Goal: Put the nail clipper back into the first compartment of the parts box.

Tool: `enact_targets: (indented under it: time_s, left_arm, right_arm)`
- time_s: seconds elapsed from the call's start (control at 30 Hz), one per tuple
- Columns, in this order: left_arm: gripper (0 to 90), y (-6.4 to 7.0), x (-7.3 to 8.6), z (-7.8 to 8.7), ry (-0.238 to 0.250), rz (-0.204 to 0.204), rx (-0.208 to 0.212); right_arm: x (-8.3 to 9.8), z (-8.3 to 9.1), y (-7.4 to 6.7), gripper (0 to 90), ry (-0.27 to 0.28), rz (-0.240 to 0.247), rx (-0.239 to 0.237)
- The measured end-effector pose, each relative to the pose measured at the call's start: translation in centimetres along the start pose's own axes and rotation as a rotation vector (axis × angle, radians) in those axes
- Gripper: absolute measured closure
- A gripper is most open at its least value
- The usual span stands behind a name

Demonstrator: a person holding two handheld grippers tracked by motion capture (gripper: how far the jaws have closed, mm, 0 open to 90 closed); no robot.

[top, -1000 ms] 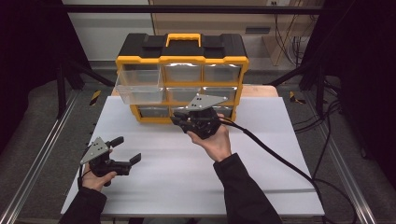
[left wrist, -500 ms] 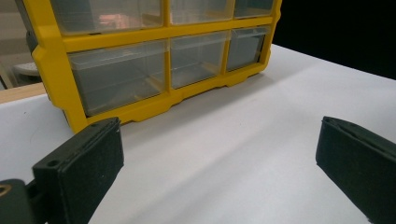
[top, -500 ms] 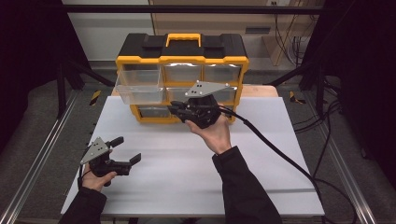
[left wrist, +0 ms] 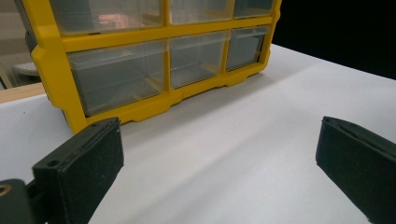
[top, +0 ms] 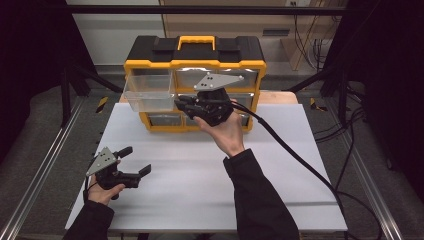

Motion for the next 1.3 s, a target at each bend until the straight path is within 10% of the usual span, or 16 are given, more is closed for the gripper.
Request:
enact_targets:
  time_s: [1.3]
  left_arm:
    - [0.8, -0.1, 0.0, 0.1, 0.005, 0.002, 0.000]
  right_arm:
    - [-5.6, -3.9, 1.4, 79.6, 0.046, -0.017, 0.041]
Point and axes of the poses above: each handheld gripper's, and its own axes: z roughly backward along the jaws, x roughly out of its underside, y roughly to its right, the point moved 7 cm from there along -z, roughly forward along the jaws, and after that the axes turned 7 degrees about x, right-handed, at the moved point
